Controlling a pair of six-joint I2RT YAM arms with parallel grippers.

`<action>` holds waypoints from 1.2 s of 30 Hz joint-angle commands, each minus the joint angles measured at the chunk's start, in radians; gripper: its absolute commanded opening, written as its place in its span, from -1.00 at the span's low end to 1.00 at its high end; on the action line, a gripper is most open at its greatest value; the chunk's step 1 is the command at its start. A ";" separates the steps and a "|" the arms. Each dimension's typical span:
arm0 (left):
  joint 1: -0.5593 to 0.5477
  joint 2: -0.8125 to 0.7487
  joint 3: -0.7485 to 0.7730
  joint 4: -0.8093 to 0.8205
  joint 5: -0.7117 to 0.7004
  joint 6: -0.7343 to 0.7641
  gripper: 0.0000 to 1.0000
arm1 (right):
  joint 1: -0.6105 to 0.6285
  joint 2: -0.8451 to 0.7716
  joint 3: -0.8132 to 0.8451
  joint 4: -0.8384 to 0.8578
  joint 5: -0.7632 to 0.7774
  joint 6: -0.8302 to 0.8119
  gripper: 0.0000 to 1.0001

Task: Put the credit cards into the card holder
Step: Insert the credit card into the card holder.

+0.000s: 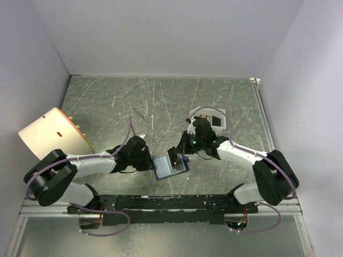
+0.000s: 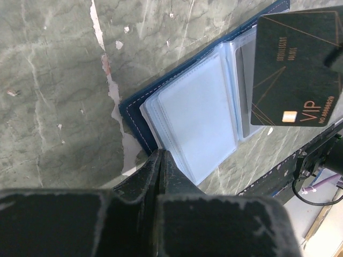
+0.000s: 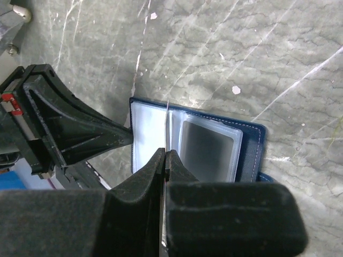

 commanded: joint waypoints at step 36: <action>-0.044 -0.004 0.061 -0.192 -0.155 -0.024 -0.80 | 0.007 0.021 -0.164 0.273 -0.038 0.142 -1.00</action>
